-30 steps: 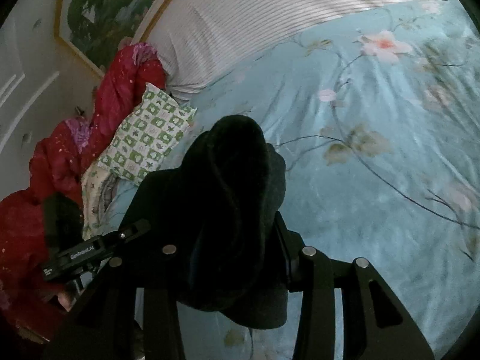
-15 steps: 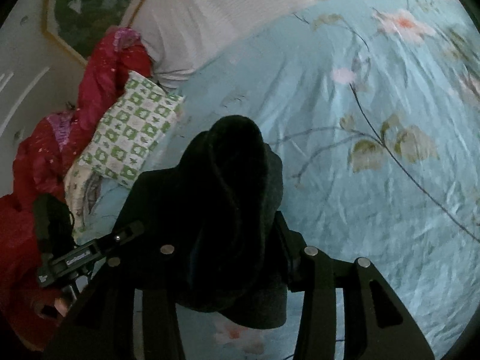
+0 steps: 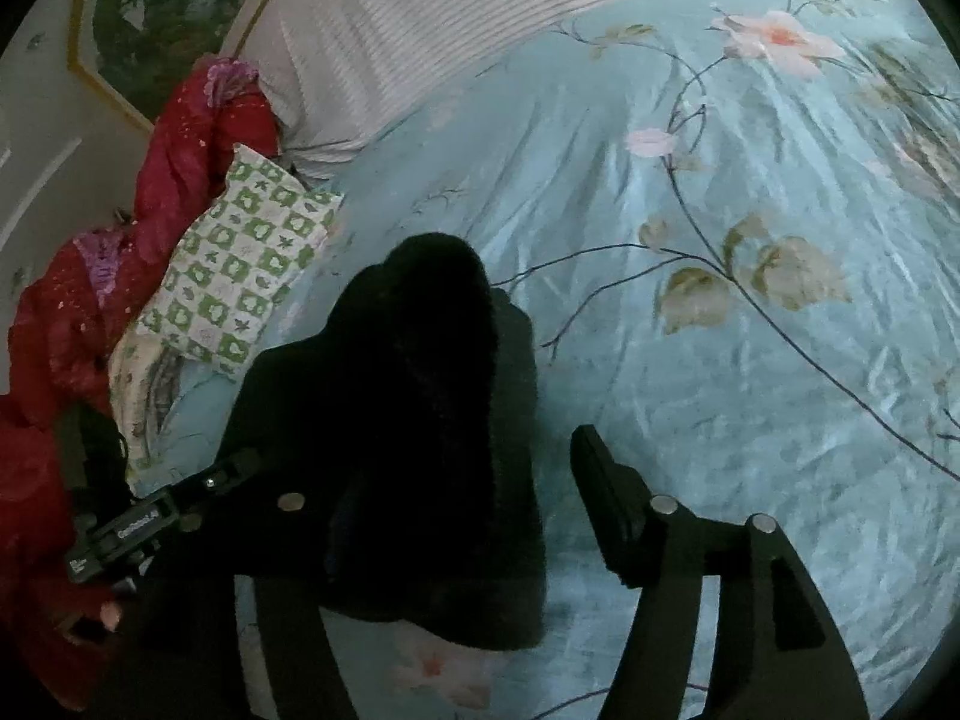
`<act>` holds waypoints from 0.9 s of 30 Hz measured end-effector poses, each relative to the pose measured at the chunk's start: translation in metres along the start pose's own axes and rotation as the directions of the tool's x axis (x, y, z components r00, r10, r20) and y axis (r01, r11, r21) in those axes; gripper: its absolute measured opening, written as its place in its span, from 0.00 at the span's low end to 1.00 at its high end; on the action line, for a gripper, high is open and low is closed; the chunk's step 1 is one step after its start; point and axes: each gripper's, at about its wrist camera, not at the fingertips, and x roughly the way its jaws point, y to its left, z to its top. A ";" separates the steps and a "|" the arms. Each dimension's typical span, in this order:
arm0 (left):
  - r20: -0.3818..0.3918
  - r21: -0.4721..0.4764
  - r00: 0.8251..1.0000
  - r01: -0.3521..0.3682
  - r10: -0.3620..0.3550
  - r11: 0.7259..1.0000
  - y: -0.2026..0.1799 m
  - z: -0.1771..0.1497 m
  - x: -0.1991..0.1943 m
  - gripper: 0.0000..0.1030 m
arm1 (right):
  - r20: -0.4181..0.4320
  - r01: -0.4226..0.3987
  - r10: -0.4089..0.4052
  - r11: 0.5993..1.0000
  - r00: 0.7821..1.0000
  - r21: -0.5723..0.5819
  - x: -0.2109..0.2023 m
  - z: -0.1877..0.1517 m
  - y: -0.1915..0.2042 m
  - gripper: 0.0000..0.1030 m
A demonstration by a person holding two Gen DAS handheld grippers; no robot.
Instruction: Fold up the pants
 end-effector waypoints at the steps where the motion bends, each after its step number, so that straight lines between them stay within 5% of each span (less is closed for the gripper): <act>1: 0.001 0.000 1.000 -0.002 0.002 1.000 0.000 -0.001 -0.001 0.59 | 0.003 0.000 0.000 1.000 1.000 0.007 -0.002 -0.001 -0.001 0.65; 15: 0.040 0.011 0.998 -0.052 0.052 0.999 -0.002 -0.018 -0.027 0.77 | 0.033 0.051 -0.051 0.999 0.998 0.003 -0.020 -0.013 0.011 0.73; 27: 0.052 0.058 0.993 -0.110 0.108 0.992 -0.015 -0.036 -0.041 0.79 | 0.057 0.079 -0.075 0.995 0.996 -0.064 -0.034 -0.024 0.032 0.76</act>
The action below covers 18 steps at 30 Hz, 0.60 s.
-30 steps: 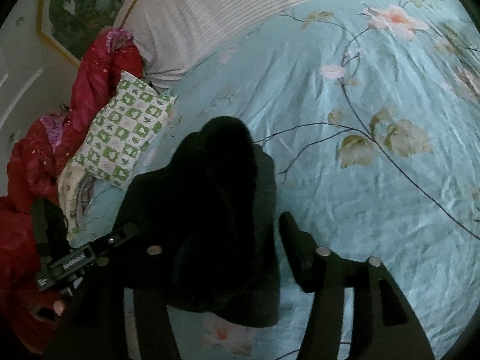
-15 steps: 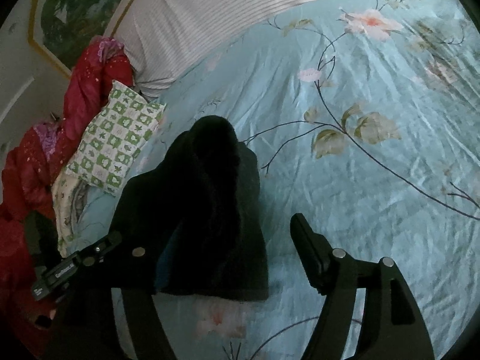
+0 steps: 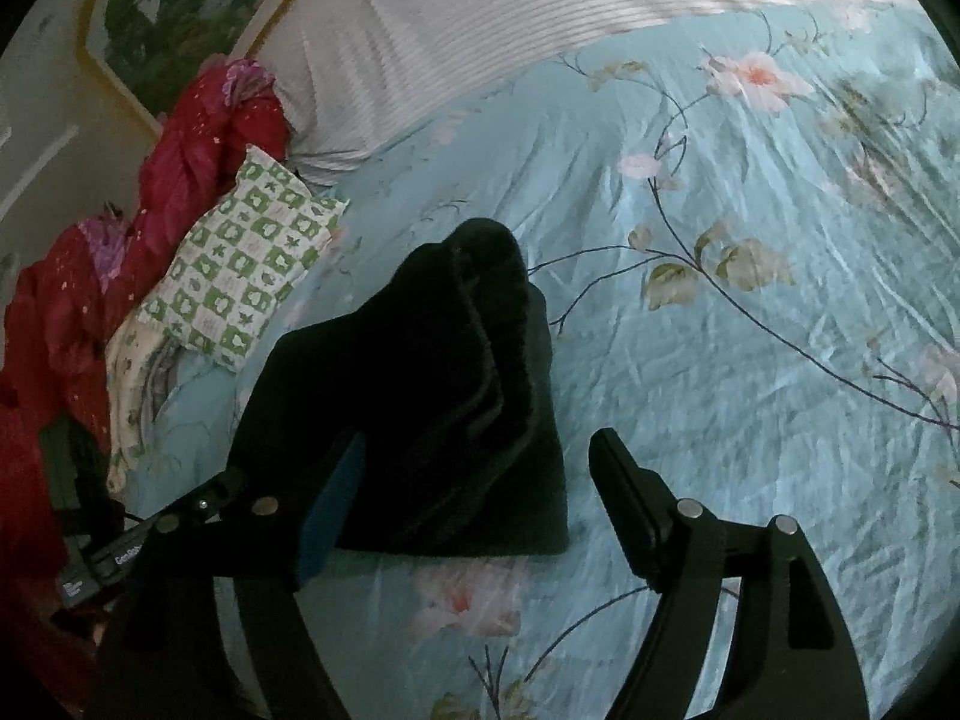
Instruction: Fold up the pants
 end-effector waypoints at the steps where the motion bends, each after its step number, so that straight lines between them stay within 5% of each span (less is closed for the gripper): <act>1: 0.002 0.005 1.000 -0.004 0.004 1.000 -0.001 -0.001 -0.001 0.80 | 0.003 0.003 -0.003 1.000 1.000 -0.007 -0.001 -0.001 0.002 0.78; 13: 0.034 0.064 0.997 -0.065 0.063 0.996 -0.017 -0.023 -0.018 0.82 | 0.047 0.086 -0.079 0.981 0.996 -0.175 -0.013 -0.021 0.035 0.88; 18: 0.069 0.057 0.988 -0.145 0.141 0.988 -0.017 -0.030 -0.028 0.82 | 0.095 0.119 -0.099 0.965 0.990 -0.235 -0.019 -0.031 0.045 0.89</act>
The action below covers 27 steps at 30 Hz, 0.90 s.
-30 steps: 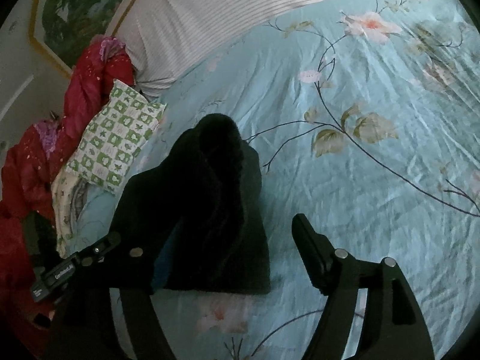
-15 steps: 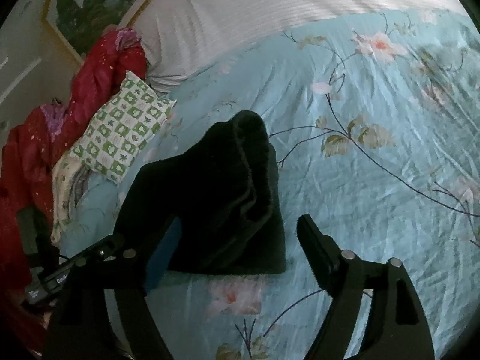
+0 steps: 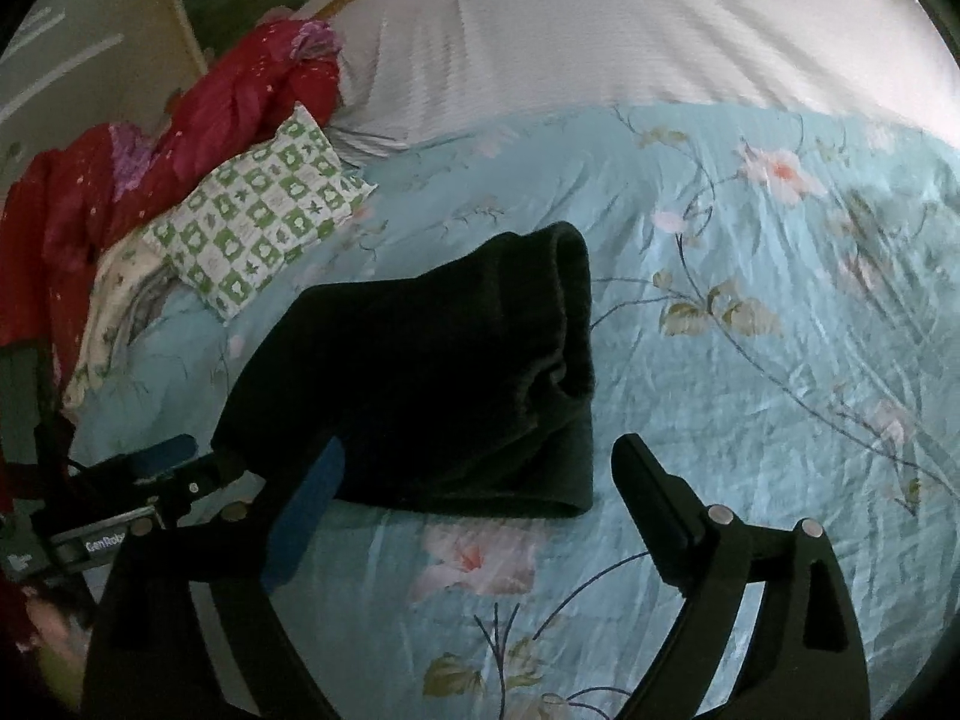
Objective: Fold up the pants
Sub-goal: 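Open both grippers and pull them back from the folded trousers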
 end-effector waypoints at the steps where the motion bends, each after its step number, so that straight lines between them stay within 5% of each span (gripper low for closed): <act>1: 0.015 0.005 1.000 -0.018 0.018 1.000 -0.001 -0.002 -0.004 0.82 | 0.020 0.007 -0.006 1.000 1.000 -0.012 -0.003 -0.002 0.002 0.89; 27: 0.047 0.055 0.997 -0.067 0.065 0.996 -0.006 -0.019 -0.010 0.85 | 0.040 0.015 -0.009 0.988 0.999 -0.156 0.007 -0.035 0.026 0.98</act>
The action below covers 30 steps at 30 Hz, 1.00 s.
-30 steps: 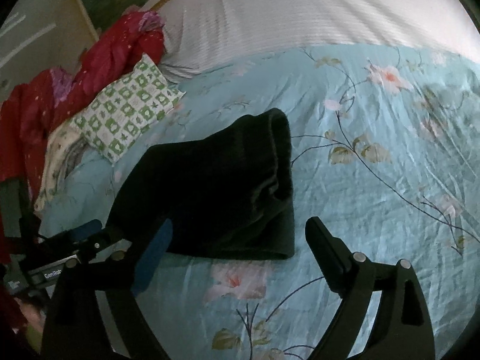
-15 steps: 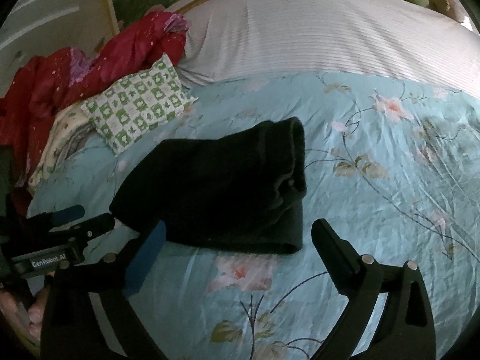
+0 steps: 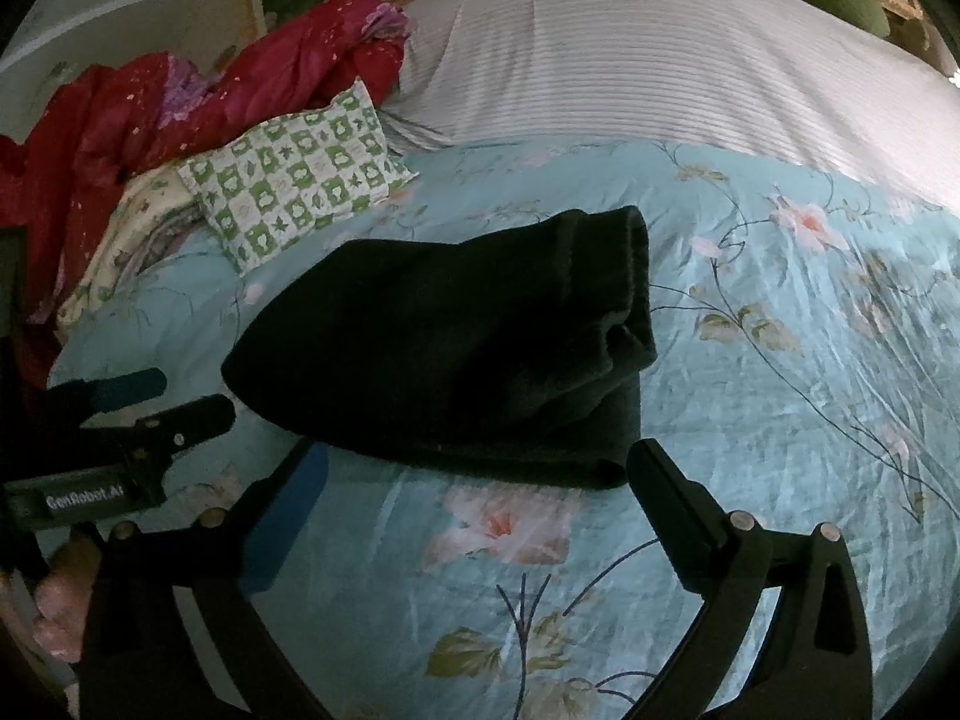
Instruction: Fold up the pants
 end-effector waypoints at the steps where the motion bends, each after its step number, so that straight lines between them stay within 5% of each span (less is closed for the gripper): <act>1: -0.001 -0.001 1.000 -0.001 0.001 1.000 0.001 0.000 0.001 0.85 | 0.000 0.004 -0.004 1.000 1.000 -0.002 0.002 -0.002 0.000 0.98; 30: 0.044 0.028 0.999 -0.011 0.010 1.000 -0.006 -0.009 0.001 0.86 | 0.089 0.031 -0.029 0.999 0.996 -0.023 -0.002 -0.004 0.000 0.99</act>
